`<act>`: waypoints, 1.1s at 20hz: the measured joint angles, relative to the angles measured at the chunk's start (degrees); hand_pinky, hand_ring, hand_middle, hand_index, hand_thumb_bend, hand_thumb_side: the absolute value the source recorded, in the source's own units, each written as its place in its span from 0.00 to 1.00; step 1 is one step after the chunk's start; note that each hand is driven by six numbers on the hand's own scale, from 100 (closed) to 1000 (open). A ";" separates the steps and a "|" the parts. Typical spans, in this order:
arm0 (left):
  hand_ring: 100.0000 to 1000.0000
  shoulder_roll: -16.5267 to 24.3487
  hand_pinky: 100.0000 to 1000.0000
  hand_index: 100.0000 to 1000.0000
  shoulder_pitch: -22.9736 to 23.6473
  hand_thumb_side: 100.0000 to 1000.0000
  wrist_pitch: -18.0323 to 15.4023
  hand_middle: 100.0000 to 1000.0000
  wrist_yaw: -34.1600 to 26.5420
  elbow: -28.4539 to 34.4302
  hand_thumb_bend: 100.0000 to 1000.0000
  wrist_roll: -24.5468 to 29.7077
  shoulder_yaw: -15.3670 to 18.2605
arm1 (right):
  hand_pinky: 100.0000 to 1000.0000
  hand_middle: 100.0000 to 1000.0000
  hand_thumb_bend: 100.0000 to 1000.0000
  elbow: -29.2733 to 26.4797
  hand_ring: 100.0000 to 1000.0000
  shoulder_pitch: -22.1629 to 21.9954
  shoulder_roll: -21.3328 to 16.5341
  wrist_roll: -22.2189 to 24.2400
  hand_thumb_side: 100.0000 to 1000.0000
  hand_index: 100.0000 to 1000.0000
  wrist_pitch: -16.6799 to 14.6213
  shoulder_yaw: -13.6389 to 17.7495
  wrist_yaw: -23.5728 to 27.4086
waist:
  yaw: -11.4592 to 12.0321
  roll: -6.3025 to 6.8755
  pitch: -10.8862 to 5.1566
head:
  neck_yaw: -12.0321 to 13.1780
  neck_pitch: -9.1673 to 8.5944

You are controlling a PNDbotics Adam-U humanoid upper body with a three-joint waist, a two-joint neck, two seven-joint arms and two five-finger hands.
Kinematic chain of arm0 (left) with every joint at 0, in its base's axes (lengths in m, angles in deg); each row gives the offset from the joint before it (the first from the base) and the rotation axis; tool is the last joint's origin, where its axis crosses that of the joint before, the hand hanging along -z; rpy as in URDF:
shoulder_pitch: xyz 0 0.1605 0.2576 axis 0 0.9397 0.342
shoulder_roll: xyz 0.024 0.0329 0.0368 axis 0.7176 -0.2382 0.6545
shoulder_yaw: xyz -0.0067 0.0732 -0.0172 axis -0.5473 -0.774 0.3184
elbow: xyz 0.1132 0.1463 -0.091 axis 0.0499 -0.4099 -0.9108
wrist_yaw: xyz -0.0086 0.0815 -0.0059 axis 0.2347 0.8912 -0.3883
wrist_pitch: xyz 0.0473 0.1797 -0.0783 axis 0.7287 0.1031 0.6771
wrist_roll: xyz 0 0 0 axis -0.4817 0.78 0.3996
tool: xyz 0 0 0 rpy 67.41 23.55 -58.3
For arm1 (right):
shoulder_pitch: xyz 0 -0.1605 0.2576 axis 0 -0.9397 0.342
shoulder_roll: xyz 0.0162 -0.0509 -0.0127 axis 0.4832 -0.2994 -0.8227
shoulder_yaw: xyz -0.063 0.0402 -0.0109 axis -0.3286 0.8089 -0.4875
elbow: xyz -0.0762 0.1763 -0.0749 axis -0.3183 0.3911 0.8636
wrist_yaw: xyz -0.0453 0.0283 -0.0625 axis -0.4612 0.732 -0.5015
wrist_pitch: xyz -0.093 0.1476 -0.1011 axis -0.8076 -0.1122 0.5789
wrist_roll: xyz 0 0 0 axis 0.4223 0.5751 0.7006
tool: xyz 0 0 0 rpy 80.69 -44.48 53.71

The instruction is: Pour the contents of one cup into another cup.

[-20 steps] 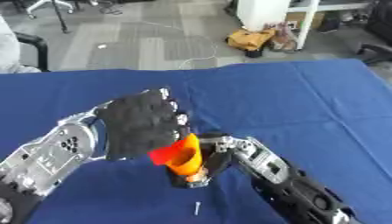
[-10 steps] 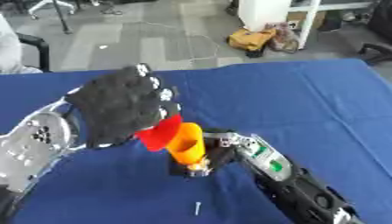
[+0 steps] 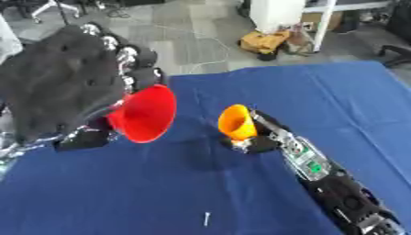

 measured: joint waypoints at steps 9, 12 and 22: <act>0.23 0.00 0.18 0.64 2.83 0.00 3.24 0.22 -2.33 0.17 0.18 -1.14 1.91 | 0.77 0.74 0.76 3.23 1.00 -0.38 -0.31 -5.47 0.63 0.88 -4.03 2.39 -7.10 | -0.05 -0.16 -0.01 | 0.18 0.03; 0.21 -0.01 0.12 0.62 4.58 0.00 6.50 0.21 -5.25 0.07 0.07 -2.27 3.20 | 0.75 0.73 0.74 3.25 1.00 -1.78 -1.15 -6.93 0.66 0.87 -3.50 3.76 -6.25 | -0.35 -0.31 -0.02 | 0.37 0.03; 0.18 -4.43 0.04 0.59 11.39 0.09 20.11 0.21 -35.05 -8.93 0.00 -20.40 7.62 | 0.69 0.68 0.71 -3.11 1.00 -7.92 -5.91 -12.97 0.67 0.85 2.75 12.08 9.50 | -1.75 -1.39 -0.06 | 1.72 0.03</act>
